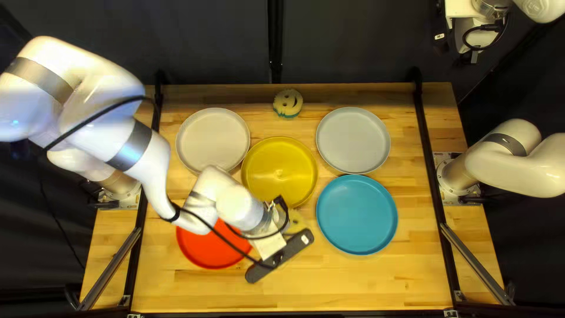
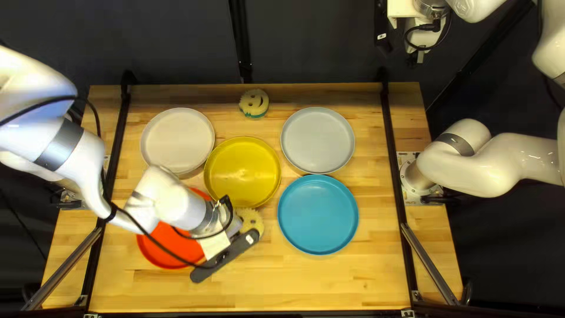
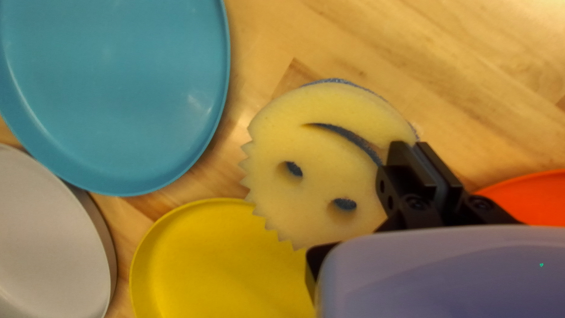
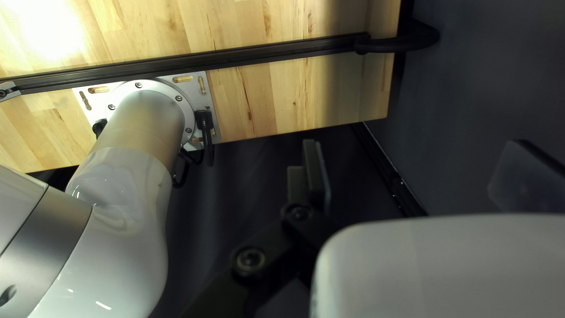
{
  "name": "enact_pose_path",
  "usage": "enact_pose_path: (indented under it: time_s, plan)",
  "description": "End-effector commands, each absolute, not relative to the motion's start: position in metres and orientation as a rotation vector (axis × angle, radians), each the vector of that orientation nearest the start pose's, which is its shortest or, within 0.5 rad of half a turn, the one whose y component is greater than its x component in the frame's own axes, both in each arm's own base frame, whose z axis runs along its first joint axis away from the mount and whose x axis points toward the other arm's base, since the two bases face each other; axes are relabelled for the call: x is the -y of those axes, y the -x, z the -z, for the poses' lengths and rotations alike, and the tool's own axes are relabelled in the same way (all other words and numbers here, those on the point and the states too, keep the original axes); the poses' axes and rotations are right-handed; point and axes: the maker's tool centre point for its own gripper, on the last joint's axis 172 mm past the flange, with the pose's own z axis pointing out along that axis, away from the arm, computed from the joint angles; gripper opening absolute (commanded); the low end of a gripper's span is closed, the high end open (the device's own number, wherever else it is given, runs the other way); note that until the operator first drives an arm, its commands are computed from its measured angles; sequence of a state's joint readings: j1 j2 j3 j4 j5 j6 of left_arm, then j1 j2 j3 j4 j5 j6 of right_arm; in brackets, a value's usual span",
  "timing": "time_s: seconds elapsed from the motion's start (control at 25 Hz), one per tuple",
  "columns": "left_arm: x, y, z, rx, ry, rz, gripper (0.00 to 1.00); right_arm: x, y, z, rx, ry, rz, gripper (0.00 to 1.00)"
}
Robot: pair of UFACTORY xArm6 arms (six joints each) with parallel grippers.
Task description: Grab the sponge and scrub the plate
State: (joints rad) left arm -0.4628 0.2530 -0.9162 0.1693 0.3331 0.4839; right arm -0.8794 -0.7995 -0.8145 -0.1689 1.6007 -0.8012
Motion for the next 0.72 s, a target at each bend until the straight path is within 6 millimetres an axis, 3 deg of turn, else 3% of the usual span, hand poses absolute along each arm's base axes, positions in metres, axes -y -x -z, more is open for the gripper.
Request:
enact_pose_path:
  time_s: [0.04, 0.12, 0.16, 0.2, 0.52, 0.72]
  plan:
    - [0.245, -0.496, -0.073, -1.580, 2.574, 0.506, 0.00, 0.223, -0.125, -0.332, -0.137, 3.255, -0.191, 1.00]
    - [0.244, -0.495, -0.074, -1.583, 2.575, 0.506, 0.00, 0.223, -0.125, -0.332, -0.137, 3.255, -0.191, 1.00]
    - [0.243, -0.496, -0.075, -1.579, 2.579, 0.508, 0.24, 0.223, -0.125, -0.332, -0.137, 3.255, -0.191, 1.00]
    - [0.243, -0.497, -0.076, -1.572, 2.581, 0.508, 1.00, 0.223, -0.125, -0.332, -0.137, 3.255, -0.191, 1.00]
    - [0.240, -0.499, -0.084, -1.548, 2.574, 0.498, 1.00, 0.223, -0.125, -0.332, -0.137, 3.255, -0.191, 1.00]
    - [0.207, -0.492, -0.093, -1.508, 2.598, 0.481, 1.00, 0.223, -0.125, -0.332, -0.137, 3.255, -0.191, 1.00]
